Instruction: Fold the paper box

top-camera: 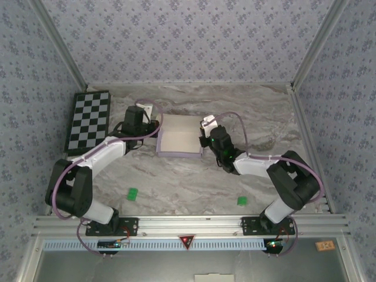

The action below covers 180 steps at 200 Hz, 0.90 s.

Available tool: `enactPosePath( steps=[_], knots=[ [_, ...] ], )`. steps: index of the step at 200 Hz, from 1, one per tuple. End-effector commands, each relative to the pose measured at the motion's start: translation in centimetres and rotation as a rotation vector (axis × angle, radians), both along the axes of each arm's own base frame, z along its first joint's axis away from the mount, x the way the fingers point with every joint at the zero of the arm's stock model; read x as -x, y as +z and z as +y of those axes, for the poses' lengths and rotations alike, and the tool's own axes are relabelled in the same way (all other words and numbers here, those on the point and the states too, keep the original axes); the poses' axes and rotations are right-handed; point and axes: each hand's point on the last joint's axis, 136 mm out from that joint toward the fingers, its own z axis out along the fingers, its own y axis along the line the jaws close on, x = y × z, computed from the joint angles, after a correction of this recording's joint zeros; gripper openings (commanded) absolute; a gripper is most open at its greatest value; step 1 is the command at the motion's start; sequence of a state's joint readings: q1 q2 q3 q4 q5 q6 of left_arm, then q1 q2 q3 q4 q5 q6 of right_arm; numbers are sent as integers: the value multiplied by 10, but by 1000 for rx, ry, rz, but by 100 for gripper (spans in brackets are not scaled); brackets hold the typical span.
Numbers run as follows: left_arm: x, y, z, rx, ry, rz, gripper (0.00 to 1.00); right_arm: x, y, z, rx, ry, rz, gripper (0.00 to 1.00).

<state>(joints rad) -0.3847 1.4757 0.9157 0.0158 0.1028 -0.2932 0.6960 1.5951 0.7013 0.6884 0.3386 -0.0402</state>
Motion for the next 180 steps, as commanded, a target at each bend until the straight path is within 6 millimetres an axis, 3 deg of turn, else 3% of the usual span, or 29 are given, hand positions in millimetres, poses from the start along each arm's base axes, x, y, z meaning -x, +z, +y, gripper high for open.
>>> enactPosePath(
  steps=[1, 54, 122, 180],
  knots=[
    [-8, 13, -13, 74, 28, -37, 5, -11, 19, 5, -48, -94, -92, 0],
    [-2, -6, -9, 65, 42, -11, 5, -16, 16, 4, -91, -192, -130, 0],
    [-4, 9, -6, 30, 39, -11, 4, -25, 30, 6, -30, -200, -13, 0],
    [-3, -1, -5, 29, 57, 33, 3, -28, 21, 1, -49, -224, 68, 0]
  ],
)
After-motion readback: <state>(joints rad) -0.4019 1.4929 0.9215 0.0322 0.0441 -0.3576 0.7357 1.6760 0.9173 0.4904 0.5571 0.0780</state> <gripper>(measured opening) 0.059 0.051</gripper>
